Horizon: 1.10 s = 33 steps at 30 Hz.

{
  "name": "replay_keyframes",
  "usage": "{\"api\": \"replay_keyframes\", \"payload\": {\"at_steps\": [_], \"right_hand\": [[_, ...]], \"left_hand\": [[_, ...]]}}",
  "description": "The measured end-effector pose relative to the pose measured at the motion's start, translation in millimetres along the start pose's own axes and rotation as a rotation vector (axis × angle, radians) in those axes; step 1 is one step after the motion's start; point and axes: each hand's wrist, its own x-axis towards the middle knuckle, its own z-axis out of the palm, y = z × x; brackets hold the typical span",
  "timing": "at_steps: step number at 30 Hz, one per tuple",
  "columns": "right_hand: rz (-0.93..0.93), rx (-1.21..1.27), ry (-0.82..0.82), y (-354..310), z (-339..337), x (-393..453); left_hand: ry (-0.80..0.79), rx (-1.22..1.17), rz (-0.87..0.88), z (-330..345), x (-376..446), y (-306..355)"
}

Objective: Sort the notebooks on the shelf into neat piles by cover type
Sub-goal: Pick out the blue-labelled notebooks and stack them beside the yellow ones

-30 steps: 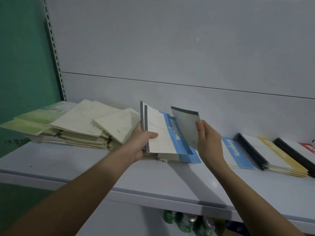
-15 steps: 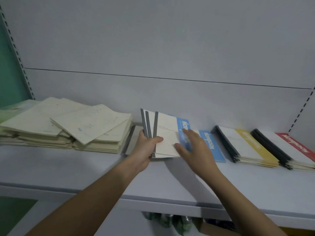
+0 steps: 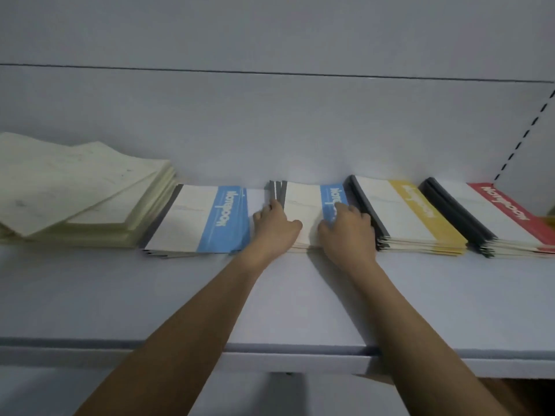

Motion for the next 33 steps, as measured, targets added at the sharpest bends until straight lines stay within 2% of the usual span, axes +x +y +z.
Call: {"api": "replay_keyframes", "payload": {"at_steps": [4, 16, 22, 24, 26, 30, 33], "right_hand": [[-0.006, -0.042, -0.022, 9, 11, 5], [-0.076, 0.018, 0.033, 16, 17, 16], [-0.289, 0.369, 0.239, -19, -1, -1], [-0.387, 0.398, 0.196, -39, -1, -9], [-0.486, 0.356, 0.074, -60, 4, -15], [-0.651, 0.12, -0.281, -103, 25, -34], [-0.714, -0.05, -0.394, -133, 40, -44]], "left_hand": [[0.02, 0.059, 0.064, 11, -1, -5], [0.094, -0.082, 0.129, 10, -6, -4], [0.358, -0.054, 0.343, -19, -21, -8], [0.415, 0.035, 0.375, -50, -26, -24], [0.425, 0.101, 0.361, -85, -33, -47], [0.369, 0.025, 0.189, -138, -73, -89], [0.308, 0.039, 0.069, -154, -99, -110]]}}
